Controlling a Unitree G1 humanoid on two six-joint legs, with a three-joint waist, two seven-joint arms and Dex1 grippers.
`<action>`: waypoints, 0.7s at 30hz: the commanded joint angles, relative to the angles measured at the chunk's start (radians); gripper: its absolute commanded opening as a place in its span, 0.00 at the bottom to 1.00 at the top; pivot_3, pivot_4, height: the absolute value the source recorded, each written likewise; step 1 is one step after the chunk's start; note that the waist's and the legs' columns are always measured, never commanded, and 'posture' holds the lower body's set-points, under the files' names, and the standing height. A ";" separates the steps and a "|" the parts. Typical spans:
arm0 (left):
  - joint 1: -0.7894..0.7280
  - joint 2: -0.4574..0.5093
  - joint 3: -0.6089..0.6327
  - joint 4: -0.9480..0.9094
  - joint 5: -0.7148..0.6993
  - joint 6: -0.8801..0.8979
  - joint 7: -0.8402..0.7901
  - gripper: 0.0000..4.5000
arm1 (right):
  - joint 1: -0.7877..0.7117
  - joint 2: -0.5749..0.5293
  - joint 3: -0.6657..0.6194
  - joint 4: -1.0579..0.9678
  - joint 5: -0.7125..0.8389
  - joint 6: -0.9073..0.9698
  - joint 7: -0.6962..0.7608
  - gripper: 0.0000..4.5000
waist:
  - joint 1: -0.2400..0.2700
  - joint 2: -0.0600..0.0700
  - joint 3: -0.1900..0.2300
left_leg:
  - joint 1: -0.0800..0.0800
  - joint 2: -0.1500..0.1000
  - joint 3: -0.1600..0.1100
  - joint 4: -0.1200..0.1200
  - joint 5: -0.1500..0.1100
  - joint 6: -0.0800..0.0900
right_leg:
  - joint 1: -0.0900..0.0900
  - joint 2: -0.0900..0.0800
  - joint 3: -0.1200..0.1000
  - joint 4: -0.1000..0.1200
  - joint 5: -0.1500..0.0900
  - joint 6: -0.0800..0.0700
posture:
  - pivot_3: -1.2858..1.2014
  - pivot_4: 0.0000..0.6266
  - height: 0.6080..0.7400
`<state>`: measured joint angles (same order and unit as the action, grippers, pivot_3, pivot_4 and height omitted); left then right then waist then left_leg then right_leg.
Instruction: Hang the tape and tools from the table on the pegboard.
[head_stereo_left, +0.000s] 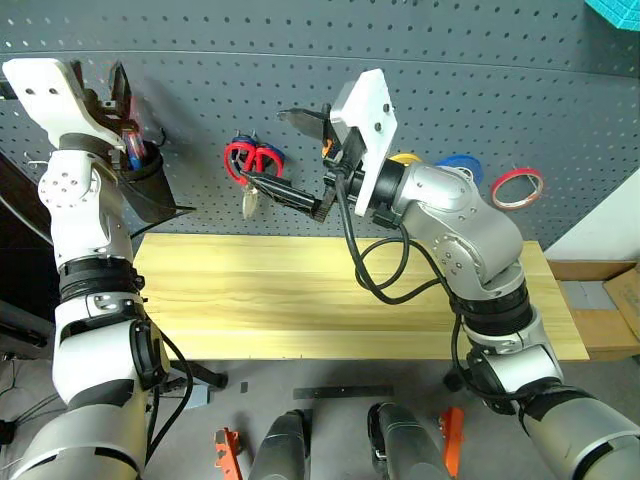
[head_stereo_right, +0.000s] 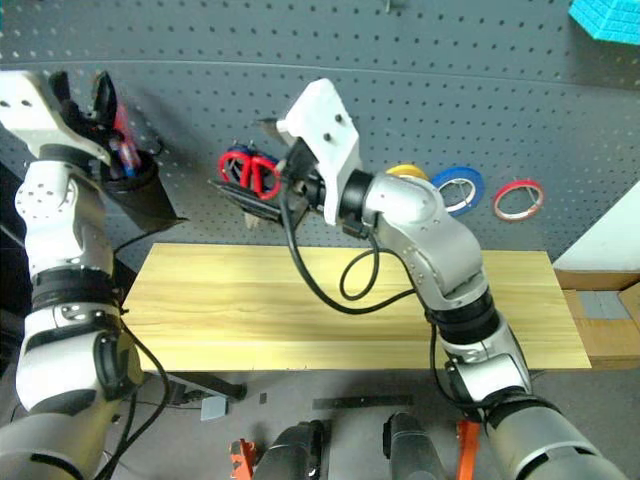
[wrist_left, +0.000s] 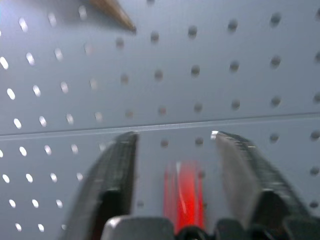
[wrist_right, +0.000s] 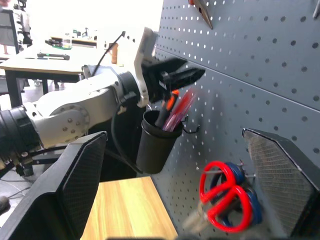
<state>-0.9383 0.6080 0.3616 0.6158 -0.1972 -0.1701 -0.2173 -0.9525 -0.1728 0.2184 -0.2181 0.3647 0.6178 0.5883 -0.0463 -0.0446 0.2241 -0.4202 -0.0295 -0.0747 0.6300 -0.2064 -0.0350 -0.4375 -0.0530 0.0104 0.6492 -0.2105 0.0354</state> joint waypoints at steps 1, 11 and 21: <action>0.021 -0.005 0.019 -0.201 -0.004 0.007 0.063 0.77 | 0.004 -0.003 -0.029 -0.065 0.018 0.011 -0.008 1.00 | -0.001 0.000 0.000 | 0.000 0.000 0.000 0.000 0.000 0.000 | 0.000 0.000 0.000 0.000 0.000 0.000 | 0.49 0.21 1.00; 0.358 -0.118 -0.156 -1.000 -0.197 0.636 0.115 0.77 | 0.247 -0.134 -0.142 -0.310 0.106 0.166 -0.067 1.00 | 0.008 0.003 -0.017 | -0.001 -0.001 -0.002 0.001 0.000 0.000 | 0.000 0.000 0.003 -0.001 0.001 0.001 | 0.51 0.21 1.00; 0.735 -0.224 -0.234 -1.125 -0.226 0.749 0.096 0.77 | 0.612 -0.126 -0.072 -0.272 -0.104 -0.105 -0.203 1.00 | 0.001 0.007 -0.029 | 0.024 0.006 0.004 0.001 0.000 0.000 | 0.025 0.016 0.005 -0.005 -0.001 -0.002 | 0.50 0.16 1.00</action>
<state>-0.2109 0.3900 0.1202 -0.5081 -0.4415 0.6150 -0.1066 -0.3550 -0.3058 0.1614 -0.5074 0.3006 0.6042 0.4077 -0.0452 -0.0371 0.1949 -0.3925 -0.0227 -0.0706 0.6312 -0.2063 -0.0346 -0.4091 -0.0375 0.0161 0.6440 -0.2151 0.0283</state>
